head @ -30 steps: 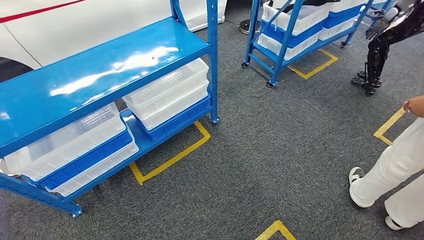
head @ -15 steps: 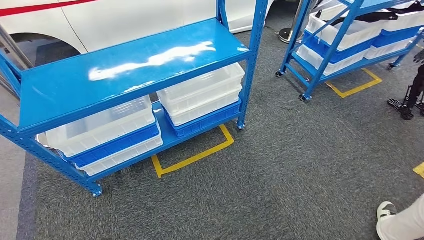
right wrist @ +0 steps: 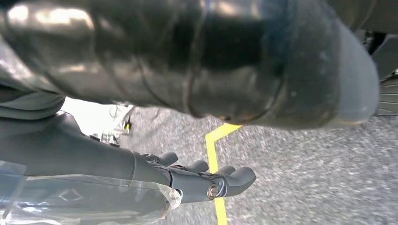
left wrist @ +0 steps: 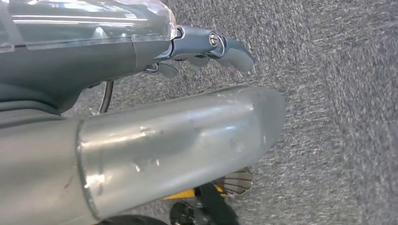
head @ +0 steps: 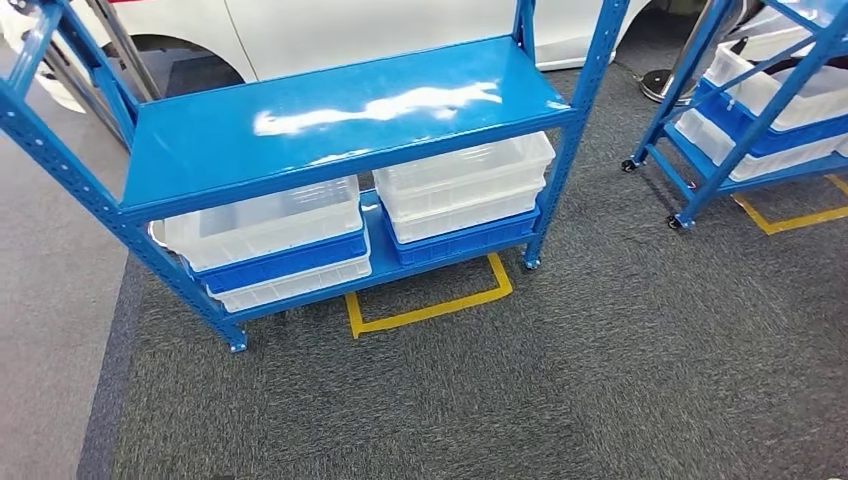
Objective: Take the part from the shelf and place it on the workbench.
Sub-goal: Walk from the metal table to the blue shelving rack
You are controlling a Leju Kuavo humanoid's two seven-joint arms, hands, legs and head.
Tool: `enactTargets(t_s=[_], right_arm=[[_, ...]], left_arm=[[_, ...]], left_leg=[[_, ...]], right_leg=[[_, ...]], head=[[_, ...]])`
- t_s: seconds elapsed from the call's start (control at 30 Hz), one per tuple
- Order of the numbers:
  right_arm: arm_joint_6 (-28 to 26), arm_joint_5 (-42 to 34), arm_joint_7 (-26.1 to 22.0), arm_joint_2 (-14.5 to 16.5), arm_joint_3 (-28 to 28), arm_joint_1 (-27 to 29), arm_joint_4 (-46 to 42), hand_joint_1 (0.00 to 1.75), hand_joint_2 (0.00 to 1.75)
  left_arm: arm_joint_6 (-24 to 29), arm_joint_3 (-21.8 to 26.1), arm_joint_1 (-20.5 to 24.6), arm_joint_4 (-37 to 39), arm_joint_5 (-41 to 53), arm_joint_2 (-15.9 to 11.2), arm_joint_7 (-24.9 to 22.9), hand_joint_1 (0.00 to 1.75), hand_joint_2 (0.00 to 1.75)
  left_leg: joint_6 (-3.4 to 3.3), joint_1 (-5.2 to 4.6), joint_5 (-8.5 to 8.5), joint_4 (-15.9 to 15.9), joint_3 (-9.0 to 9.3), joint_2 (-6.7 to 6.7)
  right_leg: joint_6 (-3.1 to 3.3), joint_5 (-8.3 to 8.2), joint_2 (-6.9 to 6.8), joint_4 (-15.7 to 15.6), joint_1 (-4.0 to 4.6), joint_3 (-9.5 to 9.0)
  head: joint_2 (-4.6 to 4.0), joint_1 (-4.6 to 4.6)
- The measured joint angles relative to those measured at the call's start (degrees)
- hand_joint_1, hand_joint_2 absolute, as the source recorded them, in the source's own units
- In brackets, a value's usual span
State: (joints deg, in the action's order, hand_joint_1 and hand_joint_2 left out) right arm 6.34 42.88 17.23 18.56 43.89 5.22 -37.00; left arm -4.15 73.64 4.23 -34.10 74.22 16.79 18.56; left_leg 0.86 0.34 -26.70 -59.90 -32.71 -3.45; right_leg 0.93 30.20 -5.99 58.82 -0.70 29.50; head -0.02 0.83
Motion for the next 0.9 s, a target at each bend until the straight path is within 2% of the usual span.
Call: enactTargets(t_s=[0.03, 0.1, 0.13, 0.2, 0.23, 0.27, 0.3, 0.33, 0.37, 0.4, 0.43, 0.47, 0.5, 0.53, 0.57, 0.6, 0.63, 0.67, 0.7, 0.77, 0.8, 0.83, 0.87, 0.9], right_arm=[[0.2, 0.21, -0.13, 0.0, 0.03, -0.02, -0.01, 0.0, 0.0], [0.69, 0.76, -0.38, 0.0, 0.09, -0.14, -0.05, 0.0, 0.0], [0.85, 0.99, -0.45, -0.02, 0.12, -0.21, -0.1, 0.0, 0.0], [0.97, 1.25, -0.54, -0.07, 0.25, -0.22, -0.17, 0.0, 0.0], [0.97, 1.3, -0.57, -0.1, 0.37, -0.16, -0.17, 0.0, 0.0], [0.98, 1.4, -0.59, -0.11, 0.57, -0.11, -0.17, 0.0, 0.0], [1.07, 1.55, -0.59, -0.13, 0.8, -0.07, -0.17, 0.0, 0.0], [1.21, 1.8, -0.63, -0.15, 1.08, -0.05, -0.17, 0.0, 0.0], [1.46, 2.12, -0.71, -0.15, 1.39, -0.05, -0.19, 0.0, 0.0], [1.74, 2.47, -0.86, -0.15, 1.7, -0.05, -0.23, 0.0, 0.0], [2.02, 2.82, -1.03, -0.15, 2.01, -0.05, -0.31, 0.0, 0.0], [2.34, 3.1, -1.19, -0.17, 2.37, -0.04, -0.4, 0.0, 0.0], [2.6, 3.33, -1.34, -0.18, 2.74, -0.04, -0.5, 0.0, 0.0], [2.81, 3.51, -1.44, -0.19, 3.11, -0.03, -0.61, 0.0, 0.0], [2.9, 3.61, -1.53, -0.2, 3.45, -0.06, -0.68, 0.0, 0.0], [2.78, 3.59, -1.64, -0.17, 3.74, -0.13, -0.73, 0.0, 0.0], [2.42, 3.44, -1.75, -0.11, 3.97, -0.2, -0.76, 0.0, 0.0], [1.94, 3.22, -1.92, -0.04, 4.15, -0.27, -0.77, 0.0, 0.0], [1.39, 3.0, -2.12, 0.02, 4.26, -0.3, -0.78, 0.0, 0.0], [0.64, 2.79, -2.37, 0.07, 4.38, -0.23, -0.79, 0.0, 0.0], [0.49, 2.76, -2.41, 0.07, 4.46, -0.17, -0.79, 0.0, 0.0], [0.45, 2.74, -2.41, 0.07, 4.54, -0.12, -0.79, 0.0, 0.0], [0.45, 2.69, -2.41, 0.07, 4.61, -0.11, -0.79, 0.0, 0.0], [0.45, 2.62, -2.41, 0.07, 4.64, -0.11, -0.79, 0.0, 0.0]], left_arm=[[-0.01, -0.05, 0.07, 0.0, 0.01, 0.0, 0.11, 0.0, 0.0], [-0.13, -0.1, -0.05, 0.0, 0.07, -0.01, 0.43, 0.0, 0.0], [-0.26, -0.11, -0.17, 0.0, 0.11, 0.0, 0.55, 0.0, 0.0], [-0.55, -0.19, -0.2, 0.0, 0.19, 0.03, 0.68, 0.0, 0.0], [-0.68, -0.23, -0.13, 0.0, 0.18, 0.04, 0.7, 0.0, 0.0], [-0.86, -0.27, -0.05, -0.01, 0.13, 0.04, 0.7, 0.0, 0.0], [-1.18, -0.28, -0.01, -0.05, 0.04, 0.04, 0.67, 0.0, 0.0], [-1.7, -0.27, -0.06, -0.19, -0.1, 0.05, 0.61, 0.0, 0.0], [-2.44, -0.26, -0.17, -0.49, -0.27, 0.09, 0.54, 0.0, 0.0], [-3.34, -0.25, -0.29, -0.95, -0.46, 0.13, 0.45, 0.0, 0.0], [-4.34, -0.23, -0.4, -1.55, -0.69, 0.18, 0.39, 0.0, 0.0], [-5.32, -0.21, -0.48, -2.18, -0.9, 0.23, 0.33, 0.0, 0.0], [-6.19, -0.18, -0.52, -2.83, -1.07, 0.23, 0.28, 0.0, 0.0], [-6.89, -0.15, -0.58, -3.48, -1.24, 0.2, 0.24, 0.0, 0.0], [-7.35, -0.09, -0.68, -4.03, -1.35, 0.13, 0.21, 0.0, 0.0], [-7.6, -0.02, -0.84, -4.47, -1.45, -0.03, 0.19, 0.0, 0.0], [-7.64, 0.1, -1.03, -4.72, -1.57, -0.32, 0.21, 0.0, 0.0], [-7.56, 0.25, -1.17, -4.75, -1.71, -0.62, 0.28, 0.0, 0.0], [-7.43, 0.42, -1.17, -4.67, -1.88, -0.95, 0.4, 0.0, 0.0], [-7.14, 0.66, -0.88, -4.28, -2.17, -1.45, 0.73, 0.0, 0.0], [-6.98, 0.73, -0.73, -3.98, -2.24, -1.73, 0.89, 0.0, 0.0], [-6.77, 0.78, -0.71, -3.6, -2.24, -2.01, 1.02, 0.0, 0.0], [-6.53, 0.85, -0.8, -3.19, -2.24, -2.31, 1.14, 0.0, 0.0], [-6.28, 0.95, -0.92, -2.75, -2.24, -2.63, 1.22, 0.0, 0.0]], left_leg=[[-0.37, -0.22, 0.16, 1.24, 0.58, -0.55], [-1.01, -0.34, 0.11, 1.62, 0.51, 0.47], [-1.33, -0.23, 0.23, 1.95, 0.72, 1.11], [-2.08, 0.13, 0.59, 2.7, 1.25, 2.39], [-2.32, 0.23, 0.72, 2.84, 1.41, 3.01], [-2.51, 0.23, 0.74, 2.87, 1.36, 3.67], [-2.57, 0.2, 0.74, 2.84, 1.31, 4.44], [-2.61, 0.16, 0.71, 2.79, 1.33, 5.26], [-2.6, 0.13, 0.66, 2.72, 1.4, 6.14], [-2.55, 0.12, 0.6, 2.61, 1.5, 7.06], [-2.44, 0.13, 0.5, 2.48, 1.58, 7.94], [-2.26, 0.11, 0.39, 2.31, 1.58, 8.72], [-2.01, 0.08, 0.26, 2.08, 1.44, 9.48], [-1.69, 0.14, 0.21, 1.91, 1.23, 10.12], [-1.29, 0.2, 0.21, 1.86, 1.03, 10.7], [-0.89, 0.3, 0.25, 1.89, 0.82, 11.3], [-0.53, 0.41, 0.22, 1.86, 0.73, 11.31], [-0.2, 0.34, -0.16, 1.38, 0.51, 10.37], [0.06, 0.28, -1.06, -0.04, -0.17, 8.86], [0.53, 0.22, -4.24, -6.32, -3.25, 5.32], [0.72, 0.3, -5.78, -10.24, -5.29, 4.46], [0.83, 0.37, -6.58, -13.27, -6.87, 4.03], [0.85, 0.4, -6.34, -14.45, -7.52, 3.85], [0.76, 0.4, -5.01, -13.29, -6.96, 3.79]], right_leg=[[-0.28, 0.16, -0.53, -0.01, 0.12, -0.19], [-0.85, 0.33, -1.55, -0.25, 0.23, -0.72], [-1.17, 0.59, -1.28, -0.21, 0.13, -1.05], [-1.69, 2.51, 1.52, 2.26, -0.07, -0.34], [-1.8, 4.22, 3.47, 5.28, -0.2, 1.09], [-1.85, 6.04, 4.82, 9.07, -0.21, 3.09], [-1.88, 7.36, 5.44, 12.7, -0.2, 5.08], [-1.88, 7.64, 5.69, 15.01, -0.18, 6.51], [-1.82, 6.66, 5.83, 15.23, -0.17, 7.02], [-1.7, 4.62, 6.06, 13.3, -0.17, 6.5], [-1.51, 2.0, 6.72, 9.71, -0.18, 5.21], [-1.28, 0.08, 8.16, 6.06, -0.23, 3.81], [-1.12, -1.13, 9.47, 3.09, -0.3, 2.7], [-1.01, -1.57, 10.51, 1.33, -0.28, 2.07], [-0.88, -1.33, 10.96, 0.79, -0.21, 1.9], [-0.73, -1.37, 10.5, 0.52, -0.15, 1.83], [-0.43, -1.46, 9.91, 0.33, -0.2, 1.72], [-0.06, -1.54, 9.36, 0.09, -0.31, 1.56], [0.33, -1.58, 8.8, -0.18, -0.44, 1.41], [0.87, -1.31, 7.63, -0.38, -0.35, 1.25], [1.0, -1.05, 7.03, -0.35, -0.23, 1.2], [1.01, -0.81, 6.49, -0.29, -0.12, 1.09], [0.98, -0.56, 6.07, -0.25, -0.05, 0.86], [0.94, -0.32, 5.75, -0.22, -0.01, 0.51]], head=[[0.0, -0.01], [0.0, -0.01], [0.0, -0.02], [0.0, -0.06], [0.0, -0.08], [0.0, -0.1], [0.0, -0.1], [0.0, -0.1], [0.0, -0.11], [0.01, -0.11], [0.0, -0.11], [0.0, -0.1], [0.0, -0.1], [0.0, -0.09], [0.0, -0.09], [0.0, -0.09], [0.0, -0.09], [0.0, -0.07], [0.0, -0.01], [0.0, 0.14], [0.0, 0.18], [0.0, 0.18], [0.0, 0.18], [0.0, 0.18]])
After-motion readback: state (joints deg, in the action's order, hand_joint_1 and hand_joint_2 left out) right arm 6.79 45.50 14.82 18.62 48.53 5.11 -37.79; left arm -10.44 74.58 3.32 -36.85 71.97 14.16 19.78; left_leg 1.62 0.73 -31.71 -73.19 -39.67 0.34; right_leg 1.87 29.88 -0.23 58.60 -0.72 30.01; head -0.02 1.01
